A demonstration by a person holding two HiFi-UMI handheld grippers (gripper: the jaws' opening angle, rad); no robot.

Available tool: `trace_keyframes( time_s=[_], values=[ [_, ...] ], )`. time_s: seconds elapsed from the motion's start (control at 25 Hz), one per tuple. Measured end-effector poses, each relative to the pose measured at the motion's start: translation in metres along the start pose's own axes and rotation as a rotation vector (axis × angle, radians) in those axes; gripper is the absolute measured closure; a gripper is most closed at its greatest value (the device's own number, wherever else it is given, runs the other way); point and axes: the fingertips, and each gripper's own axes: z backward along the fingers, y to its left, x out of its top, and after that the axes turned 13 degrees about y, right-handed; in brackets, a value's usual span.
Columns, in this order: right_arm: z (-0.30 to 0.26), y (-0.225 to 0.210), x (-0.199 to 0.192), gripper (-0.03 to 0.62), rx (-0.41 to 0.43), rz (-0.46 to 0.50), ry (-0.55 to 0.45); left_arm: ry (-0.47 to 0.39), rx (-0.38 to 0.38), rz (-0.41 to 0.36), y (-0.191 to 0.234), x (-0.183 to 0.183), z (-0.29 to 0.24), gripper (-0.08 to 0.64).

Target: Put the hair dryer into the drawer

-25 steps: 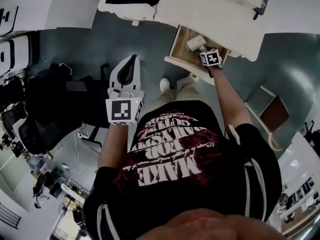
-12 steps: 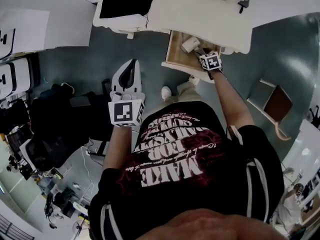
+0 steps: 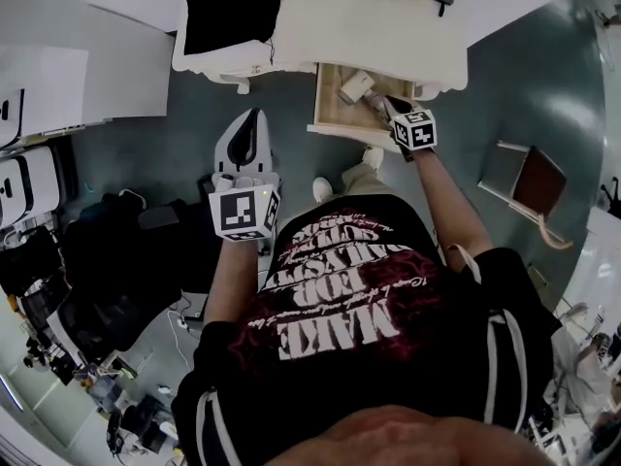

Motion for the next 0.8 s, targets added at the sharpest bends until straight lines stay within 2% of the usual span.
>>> trace_keyframes(
  time_s=[0.28,0.48,0.8],
  values=[
    [0.058,0.022,0.017,0.586,0.005,-0.015,-0.127,-0.043,-0.042,-0.004,-0.007,0.006,0.011,0.557],
    [0.096,0.047,0.038,0.586,-0.009,0.029,-0.204,-0.063,-0.077,0.002,-0.006,0.009,0.018,0.557],
    [0.150,0.081,0.067,0.587,-0.020,0.046,-0.325,-0.049,-0.136,-0.003,-0.010,0.004,0.027,0.557]
  ],
)
